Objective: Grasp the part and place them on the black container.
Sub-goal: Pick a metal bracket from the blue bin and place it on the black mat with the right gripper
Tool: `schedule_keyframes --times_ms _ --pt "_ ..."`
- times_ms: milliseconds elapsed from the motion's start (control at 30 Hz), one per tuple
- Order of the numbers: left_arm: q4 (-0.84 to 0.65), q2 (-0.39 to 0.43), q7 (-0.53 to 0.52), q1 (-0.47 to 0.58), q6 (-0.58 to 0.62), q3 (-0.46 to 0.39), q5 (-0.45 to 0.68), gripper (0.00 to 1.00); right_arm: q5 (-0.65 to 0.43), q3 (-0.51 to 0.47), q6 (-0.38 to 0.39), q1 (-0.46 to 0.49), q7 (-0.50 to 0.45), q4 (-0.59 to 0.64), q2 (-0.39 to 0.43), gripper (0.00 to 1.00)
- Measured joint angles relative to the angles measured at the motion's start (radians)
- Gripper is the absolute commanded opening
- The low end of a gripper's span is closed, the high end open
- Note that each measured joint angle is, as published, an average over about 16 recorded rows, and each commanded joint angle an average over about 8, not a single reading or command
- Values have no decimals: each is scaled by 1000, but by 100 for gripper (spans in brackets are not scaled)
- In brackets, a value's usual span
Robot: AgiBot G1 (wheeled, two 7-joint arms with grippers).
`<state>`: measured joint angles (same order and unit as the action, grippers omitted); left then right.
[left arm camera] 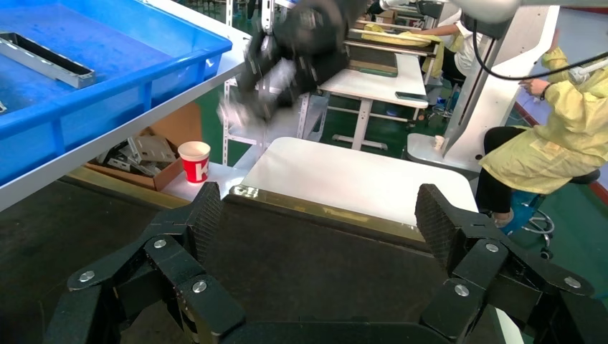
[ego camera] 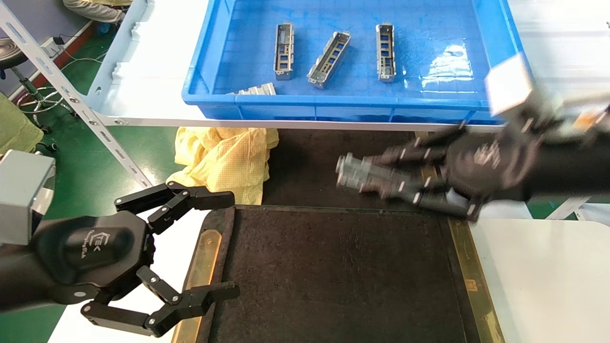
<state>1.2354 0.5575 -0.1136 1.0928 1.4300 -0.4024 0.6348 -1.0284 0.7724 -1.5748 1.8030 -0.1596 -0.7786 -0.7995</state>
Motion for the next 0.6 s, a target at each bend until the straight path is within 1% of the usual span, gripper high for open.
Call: schedule_keyframes --times_ms 100,233,600 --pt "0 0 0 0 0 0 0 100 6 21 14 -41 44 -11 -14 0" --pt "0 0 0 0 0 0 0 100 -12 47 37 -77 116 7 -57 0" --pt "0 0 0 0 0 0 0 100 -82 91 118 -117 293 156 -238 0"
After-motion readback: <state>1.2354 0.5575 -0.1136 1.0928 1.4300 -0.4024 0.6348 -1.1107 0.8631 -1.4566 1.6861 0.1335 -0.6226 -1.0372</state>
